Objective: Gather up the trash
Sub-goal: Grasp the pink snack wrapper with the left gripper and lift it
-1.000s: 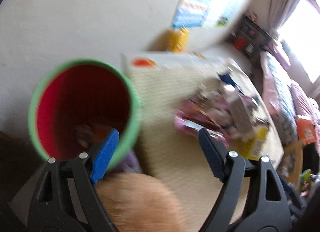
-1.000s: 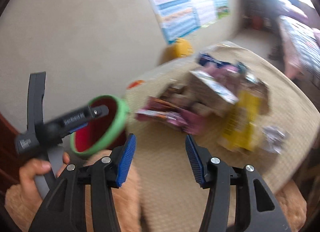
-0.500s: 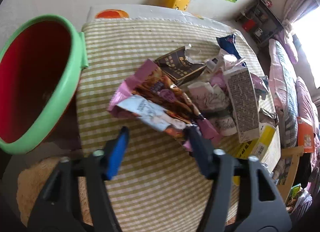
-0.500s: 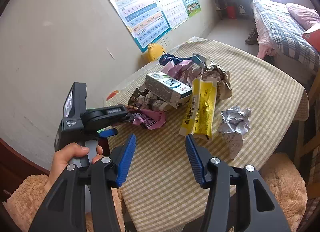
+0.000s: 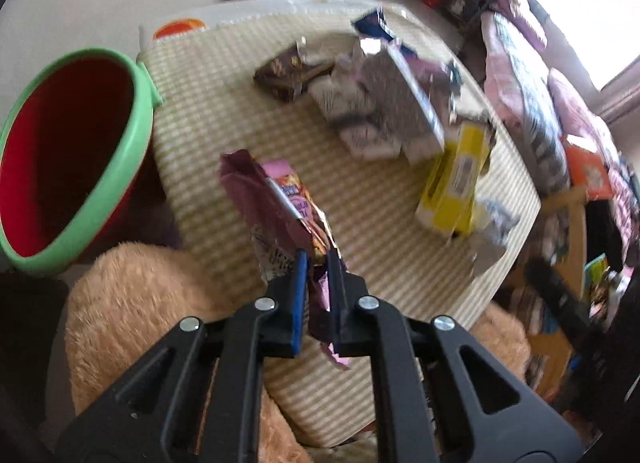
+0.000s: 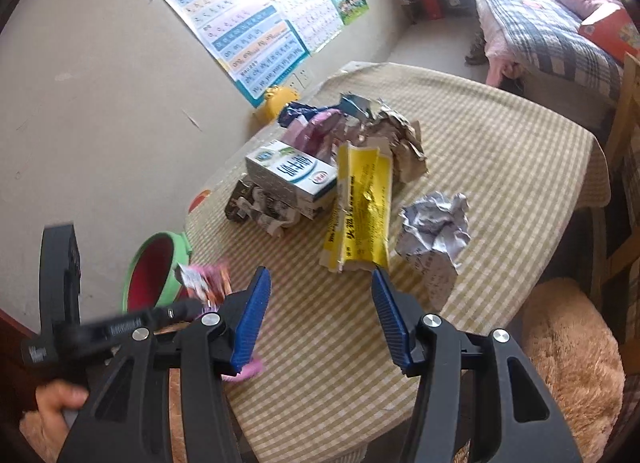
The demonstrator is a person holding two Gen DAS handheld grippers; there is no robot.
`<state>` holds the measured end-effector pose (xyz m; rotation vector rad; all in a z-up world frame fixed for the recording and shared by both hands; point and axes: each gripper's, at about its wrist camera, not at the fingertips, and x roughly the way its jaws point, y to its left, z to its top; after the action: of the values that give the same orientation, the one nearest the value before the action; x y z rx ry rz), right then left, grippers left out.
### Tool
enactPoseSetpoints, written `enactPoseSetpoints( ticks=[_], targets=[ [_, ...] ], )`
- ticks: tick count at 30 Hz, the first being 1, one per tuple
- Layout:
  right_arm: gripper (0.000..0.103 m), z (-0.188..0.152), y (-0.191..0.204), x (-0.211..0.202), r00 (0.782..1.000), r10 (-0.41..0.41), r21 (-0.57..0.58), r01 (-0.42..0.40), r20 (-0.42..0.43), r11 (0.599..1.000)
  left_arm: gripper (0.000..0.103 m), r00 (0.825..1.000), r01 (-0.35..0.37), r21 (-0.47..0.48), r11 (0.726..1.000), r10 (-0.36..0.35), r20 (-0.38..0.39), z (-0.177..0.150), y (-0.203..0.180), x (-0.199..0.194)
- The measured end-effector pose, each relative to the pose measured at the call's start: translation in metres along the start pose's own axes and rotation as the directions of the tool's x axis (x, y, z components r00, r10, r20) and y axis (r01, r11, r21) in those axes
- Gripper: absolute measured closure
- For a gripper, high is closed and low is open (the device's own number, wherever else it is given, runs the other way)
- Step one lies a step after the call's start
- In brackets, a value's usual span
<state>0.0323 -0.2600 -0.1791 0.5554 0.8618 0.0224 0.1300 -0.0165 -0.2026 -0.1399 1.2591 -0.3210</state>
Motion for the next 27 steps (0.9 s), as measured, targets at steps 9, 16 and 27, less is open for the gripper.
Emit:
enactPoseSetpoints(
  ticks=[9, 16, 27],
  targets=[
    [0.046, -0.002, -0.005, 0.003, 1.000, -0.027, 0.012, 0.027, -0.011, 1.000, 0.057, 1.000, 0.006, -0.030, 1.000, -0.005, 0.022, 0.002, -0.005, 0.026],
    [0.046, -0.005, -0.002, 0.012, 0.998, -0.050, -0.007, 0.050, -0.036, 0.999, 0.074, 0.997, -0.021, 0.014, 1.000, 0.019, 0.081, -0.007, -0.002, 0.016],
    [0.046, 0.018, -0.043, 0.009, 0.977, -0.212, 0.043, 0.211, 0.032, 0.977, 0.075, 0.992, -0.002, -0.031, 1.000, 0.006, 0.129, -0.009, 0.020, 0.003]
  ],
)
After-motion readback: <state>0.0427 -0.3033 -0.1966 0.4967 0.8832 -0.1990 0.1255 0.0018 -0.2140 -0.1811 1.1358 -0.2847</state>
